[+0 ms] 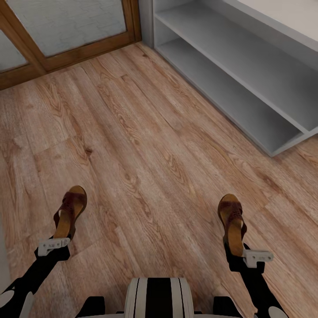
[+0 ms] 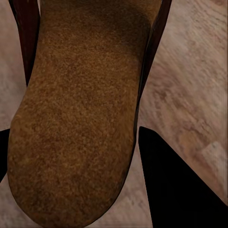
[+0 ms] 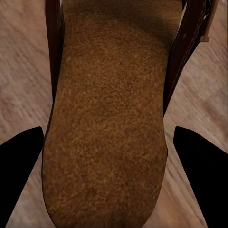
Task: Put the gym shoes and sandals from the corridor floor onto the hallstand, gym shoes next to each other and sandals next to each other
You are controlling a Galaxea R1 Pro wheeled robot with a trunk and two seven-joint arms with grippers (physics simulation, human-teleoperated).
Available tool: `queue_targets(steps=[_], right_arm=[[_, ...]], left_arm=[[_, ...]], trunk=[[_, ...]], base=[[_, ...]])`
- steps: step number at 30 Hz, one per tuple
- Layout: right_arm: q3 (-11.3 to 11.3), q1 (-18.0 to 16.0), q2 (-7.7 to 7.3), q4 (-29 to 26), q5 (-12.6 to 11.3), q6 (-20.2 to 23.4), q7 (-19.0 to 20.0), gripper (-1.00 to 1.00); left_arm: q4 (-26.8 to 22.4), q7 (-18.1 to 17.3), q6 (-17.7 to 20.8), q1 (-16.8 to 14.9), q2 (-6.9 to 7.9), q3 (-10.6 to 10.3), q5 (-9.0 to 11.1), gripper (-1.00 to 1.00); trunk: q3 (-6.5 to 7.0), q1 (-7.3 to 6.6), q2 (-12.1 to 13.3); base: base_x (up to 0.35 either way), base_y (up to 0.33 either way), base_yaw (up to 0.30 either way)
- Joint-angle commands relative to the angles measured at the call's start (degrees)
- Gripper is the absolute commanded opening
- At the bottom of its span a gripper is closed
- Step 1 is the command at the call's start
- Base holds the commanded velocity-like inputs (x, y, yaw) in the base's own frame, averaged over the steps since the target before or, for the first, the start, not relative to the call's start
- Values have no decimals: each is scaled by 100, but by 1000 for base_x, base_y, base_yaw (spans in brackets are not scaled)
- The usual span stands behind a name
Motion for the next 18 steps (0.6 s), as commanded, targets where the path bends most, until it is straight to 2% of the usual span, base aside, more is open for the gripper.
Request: queue_targets(steps=[1, 13, 18], right_arm=[[-1, 8, 0, 1, -3, -12, 9, -100], [11, 35, 41, 6, 23, -61, 0, -100], [18, 38, 49, 21, 37, -71, -5, -100]], left_arm=[[3, -3, -20, 8, -5, 1, -16, -100], [238, 3, -205, 49, -30, -18, -14, -100], [279, 14, -239, 58, -40, -21, -14, -100]], trunk=[[0, 0, 0], [0, 0, 0], [0, 0, 0]], base=[[0, 0, -94], [0, 0, -176], [0, 0, -109]])
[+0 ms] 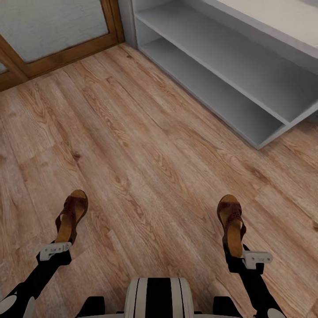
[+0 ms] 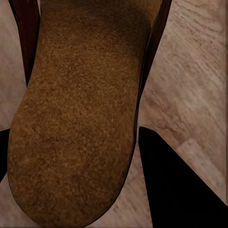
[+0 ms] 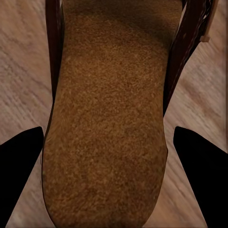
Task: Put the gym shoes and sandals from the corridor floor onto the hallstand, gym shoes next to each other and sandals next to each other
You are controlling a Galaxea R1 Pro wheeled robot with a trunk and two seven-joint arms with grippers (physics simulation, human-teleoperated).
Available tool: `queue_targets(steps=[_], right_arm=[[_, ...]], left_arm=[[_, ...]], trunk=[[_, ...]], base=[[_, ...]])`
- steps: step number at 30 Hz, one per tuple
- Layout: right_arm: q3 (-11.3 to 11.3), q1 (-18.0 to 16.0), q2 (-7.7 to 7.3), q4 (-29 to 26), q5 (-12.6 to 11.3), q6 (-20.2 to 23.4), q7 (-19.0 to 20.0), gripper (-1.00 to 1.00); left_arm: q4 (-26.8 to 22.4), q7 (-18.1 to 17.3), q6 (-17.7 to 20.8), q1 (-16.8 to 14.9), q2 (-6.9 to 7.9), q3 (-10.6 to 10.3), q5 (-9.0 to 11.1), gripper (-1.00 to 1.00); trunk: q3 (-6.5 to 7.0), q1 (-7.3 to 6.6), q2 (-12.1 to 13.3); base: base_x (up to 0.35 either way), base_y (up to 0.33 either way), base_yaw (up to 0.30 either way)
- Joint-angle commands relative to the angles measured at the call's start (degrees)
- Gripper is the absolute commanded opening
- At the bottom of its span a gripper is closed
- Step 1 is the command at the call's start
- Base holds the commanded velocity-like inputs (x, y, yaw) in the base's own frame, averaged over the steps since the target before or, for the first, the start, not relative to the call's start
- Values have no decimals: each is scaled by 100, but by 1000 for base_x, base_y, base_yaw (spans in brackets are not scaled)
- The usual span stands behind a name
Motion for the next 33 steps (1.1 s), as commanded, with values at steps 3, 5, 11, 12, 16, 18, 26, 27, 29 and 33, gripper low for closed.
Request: queue_targets(steps=[3, 5, 11, 12, 16, 18, 26, 27, 29, 33], right_arm=[[1, 1, 2, 5, -1, -5, 7, -100], [2, 1, 3, 7, 1, -10, 6, -100], [3, 2, 5, 11, 4, -18, 4, -100], [3, 2, 5, 11, 4, -18, 4, -100], [3, 2, 5, 12, 5, -20, 4, -100], [3, 2, 5, 12, 5, -21, 4, -100], [8, 2, 6, 12, 11, -22, 4, -100], [9, 2, 6, 12, 12, -24, 4, -100], [8, 2, 6, 12, 12, -24, 4, -100], [11, 2, 6, 15, 13, -25, 4, -100]], left_arm=[[12, 11, -14, 2, -3, 0, -16, -100], [20, 19, -17, 5, -5, 0, -16, -100], [30, 29, -25, 7, -8, 0, -16, -100], [30, 29, -25, 7, -8, 0, -16, -100], [32, 31, -28, 6, -8, 0, -16, -100], [33, 29, -29, 8, -8, 0, -16, -100], [36, 17, -34, 10, -9, 0, -16, -100], [39, 17, -35, 11, -9, 0, -16, -100], [42, 17, -36, 12, -9, 0, -16, -100], [53, 16, -38, 11, -3, 0, -16, -100]], trunk=[[0, 0, 0], [0, 0, 0], [0, 0, 0], [0, 0, 0], [0, 0, 0], [0, 0, 0], [0, 0, 0], [0, 0, 0], [0, 0, 0], [0, 0, 0]], base=[[0, 0, -52], [0, 0, -34], [0, 0, -17], [0, 0, -10], [0, 0, -6], [0, 0, -4], [5, 0, -2], [66, 0, -1], [87, 0, -1], [195, 0, 0]])
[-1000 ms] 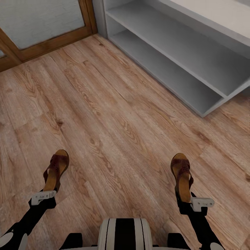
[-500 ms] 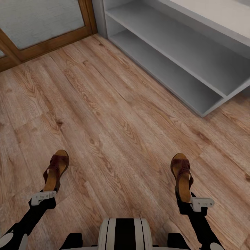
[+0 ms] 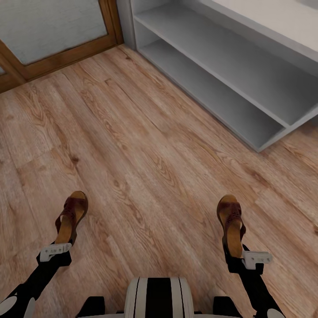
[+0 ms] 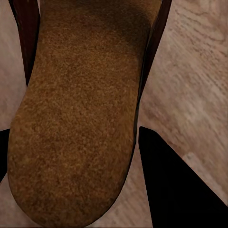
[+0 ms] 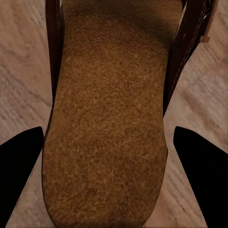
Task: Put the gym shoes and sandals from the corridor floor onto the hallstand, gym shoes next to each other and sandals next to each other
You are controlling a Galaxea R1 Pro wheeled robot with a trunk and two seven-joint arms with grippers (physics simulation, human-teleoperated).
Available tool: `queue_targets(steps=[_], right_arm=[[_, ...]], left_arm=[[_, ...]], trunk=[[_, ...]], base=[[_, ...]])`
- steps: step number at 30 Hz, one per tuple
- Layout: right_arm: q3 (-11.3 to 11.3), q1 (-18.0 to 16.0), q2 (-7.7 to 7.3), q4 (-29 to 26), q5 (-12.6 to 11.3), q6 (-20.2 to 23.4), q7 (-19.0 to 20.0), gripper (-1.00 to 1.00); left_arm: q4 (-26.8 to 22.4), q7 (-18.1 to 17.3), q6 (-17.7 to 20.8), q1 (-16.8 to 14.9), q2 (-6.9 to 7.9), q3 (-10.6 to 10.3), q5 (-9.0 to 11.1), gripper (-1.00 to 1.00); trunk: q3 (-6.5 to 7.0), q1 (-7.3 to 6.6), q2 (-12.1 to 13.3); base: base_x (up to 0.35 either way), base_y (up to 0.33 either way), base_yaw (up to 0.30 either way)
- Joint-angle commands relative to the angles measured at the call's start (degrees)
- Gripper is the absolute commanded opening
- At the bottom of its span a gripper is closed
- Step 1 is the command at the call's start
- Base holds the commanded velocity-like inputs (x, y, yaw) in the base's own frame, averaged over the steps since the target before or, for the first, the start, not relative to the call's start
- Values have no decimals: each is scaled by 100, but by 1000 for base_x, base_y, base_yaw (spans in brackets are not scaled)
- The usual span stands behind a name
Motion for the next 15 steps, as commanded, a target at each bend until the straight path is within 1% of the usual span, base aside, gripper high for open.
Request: queue_targets(steps=[1, 8, 11, 15], right_arm=[[0, 0, 0, 1, -4, -2, 9, -100], [1, 0, 2, 3, -6, -4, 9, -100], [1, 0, 4, 3, -7, -5, 9, -100], [1, 0, 6, 2, -9, -6, 9, -100]], left_arm=[[1, -2, -8, -1, 1, 0, -16, -100], [6, -15, -9, 1, 1, -3, -16, -100], [7, -26, -12, -1, -2, -6, -13, -100], [7, -31, -15, 1, -4, -3, -11, -100]], trunk=[[0, 0, 0], [0, 0, 0], [0, 0, 0], [0, 0, 0]], base=[[252, 0, 0], [251, 0, 0], [120, 0, 0], [58, 0, 0]])
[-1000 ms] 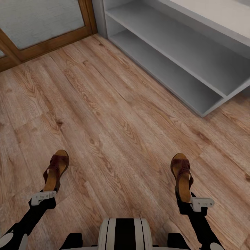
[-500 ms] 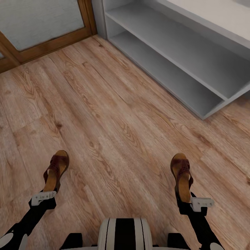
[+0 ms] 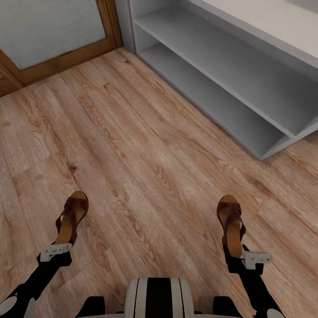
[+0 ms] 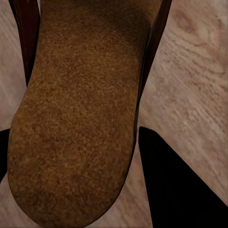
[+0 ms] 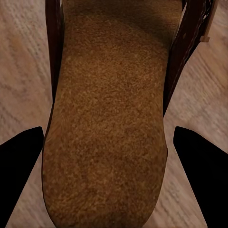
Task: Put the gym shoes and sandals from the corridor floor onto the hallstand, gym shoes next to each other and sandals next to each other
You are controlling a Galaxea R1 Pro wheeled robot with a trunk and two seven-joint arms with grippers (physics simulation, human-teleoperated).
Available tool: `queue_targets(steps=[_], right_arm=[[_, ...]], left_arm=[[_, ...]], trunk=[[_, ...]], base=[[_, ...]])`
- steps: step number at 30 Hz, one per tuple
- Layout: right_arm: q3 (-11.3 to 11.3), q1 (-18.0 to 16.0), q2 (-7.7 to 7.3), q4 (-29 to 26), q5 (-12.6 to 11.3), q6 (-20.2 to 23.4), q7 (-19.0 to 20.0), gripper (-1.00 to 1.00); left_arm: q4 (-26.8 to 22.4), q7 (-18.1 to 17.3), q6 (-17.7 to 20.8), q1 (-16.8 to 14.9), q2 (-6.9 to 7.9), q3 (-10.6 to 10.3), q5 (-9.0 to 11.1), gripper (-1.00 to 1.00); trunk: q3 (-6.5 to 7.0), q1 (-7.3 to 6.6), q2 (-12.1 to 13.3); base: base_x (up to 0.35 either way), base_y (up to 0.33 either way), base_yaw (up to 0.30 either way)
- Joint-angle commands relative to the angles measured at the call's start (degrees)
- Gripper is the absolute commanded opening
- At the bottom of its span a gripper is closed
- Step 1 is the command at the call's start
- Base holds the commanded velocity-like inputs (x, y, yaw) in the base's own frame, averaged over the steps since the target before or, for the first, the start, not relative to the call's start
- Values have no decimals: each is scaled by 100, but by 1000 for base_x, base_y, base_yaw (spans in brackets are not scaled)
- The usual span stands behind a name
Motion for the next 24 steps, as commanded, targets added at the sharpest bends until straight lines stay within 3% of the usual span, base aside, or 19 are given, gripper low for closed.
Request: queue_targets(steps=[1, 14, 24], right_arm=[[-1, 0, 1, 1, -5, -1, 9, -100], [-6, 85, -9, 11, -58, -9, 17, -100], [-13, 149, -5, 12, -66, -10, 5, -100]], left_arm=[[0, 1, -8, 0, 0, 1, -17, -100], [-1, 4, 2, 1, 6, 4, -21, -100], [199, 37, -20, 2, 10, 1, -51, -100]], trunk=[[0, 0, 0], [0, 0, 0], [3, 0, 0]], base=[[39, 0, 0], [151, 0, 0], [34, 0, -28]])
